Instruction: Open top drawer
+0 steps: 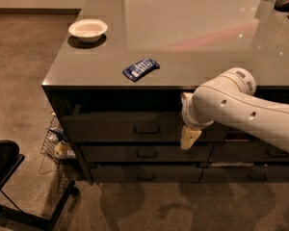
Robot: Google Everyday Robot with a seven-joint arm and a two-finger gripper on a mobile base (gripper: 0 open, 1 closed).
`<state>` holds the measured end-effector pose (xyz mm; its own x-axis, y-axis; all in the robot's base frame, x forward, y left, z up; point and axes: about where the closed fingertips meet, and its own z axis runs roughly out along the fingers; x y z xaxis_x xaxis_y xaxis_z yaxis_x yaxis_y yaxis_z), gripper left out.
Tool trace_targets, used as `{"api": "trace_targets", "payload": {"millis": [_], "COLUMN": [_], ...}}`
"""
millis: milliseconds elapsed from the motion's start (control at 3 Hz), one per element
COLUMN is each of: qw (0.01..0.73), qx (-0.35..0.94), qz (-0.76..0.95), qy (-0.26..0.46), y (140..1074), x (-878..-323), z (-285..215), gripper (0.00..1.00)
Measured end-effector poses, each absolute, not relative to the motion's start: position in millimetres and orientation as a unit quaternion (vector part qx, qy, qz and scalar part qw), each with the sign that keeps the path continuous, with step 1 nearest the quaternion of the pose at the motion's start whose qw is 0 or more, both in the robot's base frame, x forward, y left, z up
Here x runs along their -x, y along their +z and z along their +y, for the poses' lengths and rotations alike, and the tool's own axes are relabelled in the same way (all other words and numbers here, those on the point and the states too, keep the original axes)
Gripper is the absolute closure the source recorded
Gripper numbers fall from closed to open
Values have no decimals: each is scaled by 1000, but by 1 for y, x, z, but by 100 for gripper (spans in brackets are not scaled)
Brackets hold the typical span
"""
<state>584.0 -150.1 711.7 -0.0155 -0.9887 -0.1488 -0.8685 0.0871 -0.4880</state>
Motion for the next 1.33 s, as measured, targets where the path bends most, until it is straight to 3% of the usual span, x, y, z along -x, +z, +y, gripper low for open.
{"api": "trace_targets", "payload": {"millis": [1000,1333], "qw": [204,185], "qx": [674,681], "qz": [700,702], "qy": [-119,-100], "y": [693,670], "x": [-591,-594], "z": [-141,-130], "gripper": [0,18]}}
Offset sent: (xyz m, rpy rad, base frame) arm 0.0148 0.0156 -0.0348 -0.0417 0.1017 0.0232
